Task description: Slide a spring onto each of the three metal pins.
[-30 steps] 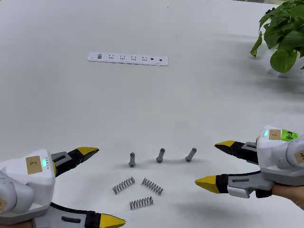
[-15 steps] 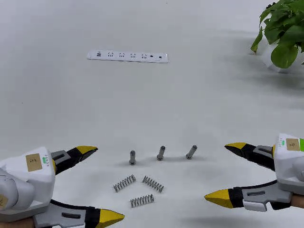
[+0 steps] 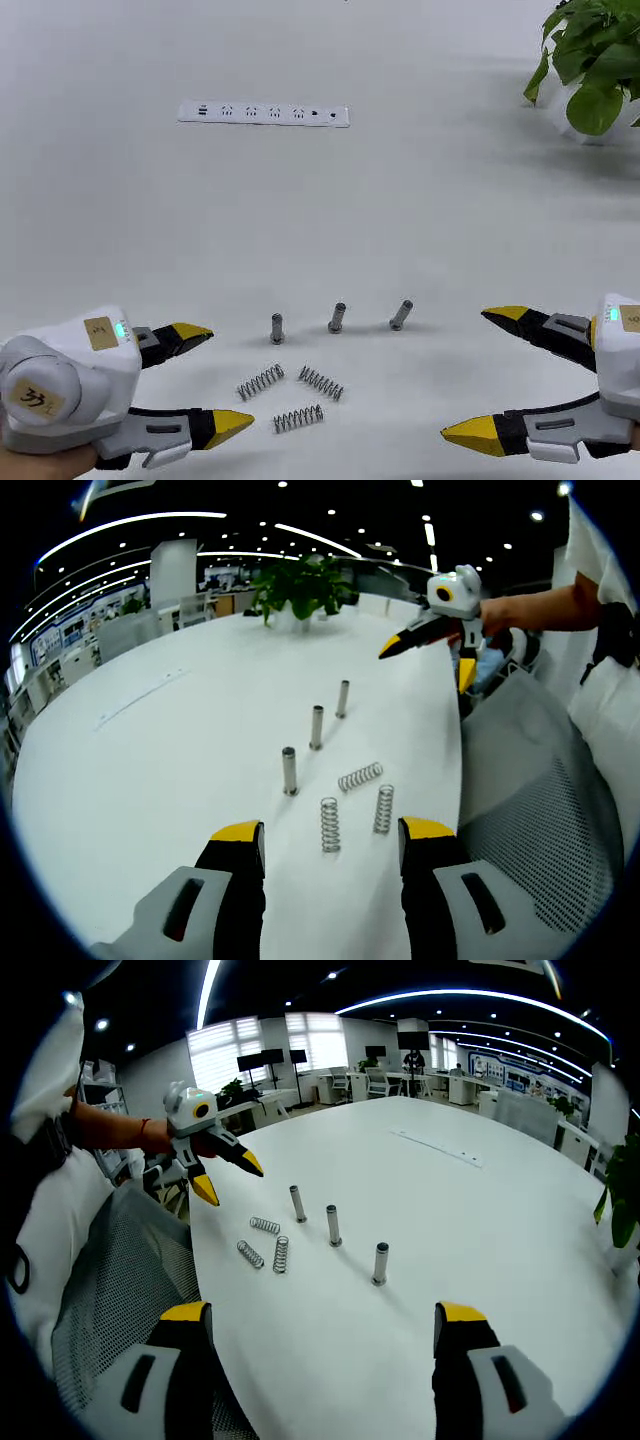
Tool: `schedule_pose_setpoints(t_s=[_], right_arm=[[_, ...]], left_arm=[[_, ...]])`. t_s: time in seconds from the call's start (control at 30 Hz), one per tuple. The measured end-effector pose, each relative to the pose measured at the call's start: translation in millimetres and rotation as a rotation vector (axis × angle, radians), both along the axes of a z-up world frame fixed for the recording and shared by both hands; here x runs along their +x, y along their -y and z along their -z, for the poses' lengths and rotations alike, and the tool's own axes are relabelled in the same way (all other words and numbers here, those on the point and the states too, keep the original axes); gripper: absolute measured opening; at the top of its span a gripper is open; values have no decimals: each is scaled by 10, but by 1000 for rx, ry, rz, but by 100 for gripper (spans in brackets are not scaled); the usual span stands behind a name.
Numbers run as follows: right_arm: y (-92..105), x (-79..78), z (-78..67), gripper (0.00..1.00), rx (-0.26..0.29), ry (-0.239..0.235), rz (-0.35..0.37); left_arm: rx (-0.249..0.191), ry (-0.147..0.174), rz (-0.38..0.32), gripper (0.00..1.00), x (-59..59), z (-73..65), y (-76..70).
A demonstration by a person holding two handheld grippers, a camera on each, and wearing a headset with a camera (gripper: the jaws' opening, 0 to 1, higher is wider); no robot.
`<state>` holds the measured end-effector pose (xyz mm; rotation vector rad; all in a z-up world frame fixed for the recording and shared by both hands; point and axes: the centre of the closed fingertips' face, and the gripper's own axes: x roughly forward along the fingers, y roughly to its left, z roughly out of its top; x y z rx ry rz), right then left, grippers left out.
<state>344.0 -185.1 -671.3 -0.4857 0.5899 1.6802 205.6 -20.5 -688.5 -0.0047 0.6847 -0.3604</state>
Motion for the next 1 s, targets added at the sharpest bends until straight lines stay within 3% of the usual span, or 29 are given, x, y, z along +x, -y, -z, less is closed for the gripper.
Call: schedule_pose_setpoints(t_s=[0.1,0.33,0.43,0.77,1.0], right_arm=[[13,-3,-5,94,6,-6,-2],[10,-27,-36,94,18,-11,-8],[13,-23,-42,94,22,-5,-16],[62,15,-28,94,25,-1,-15],[82,19,-26,94,28,1,-9]], left_arm=[[33,-31,8,47,11,84,-7],[82,-74,45,38,59,216,33],[123,-88,79,35,75,288,50],[180,-171,129,24,63,527,80],[195,-204,150,19,48,613,92]])
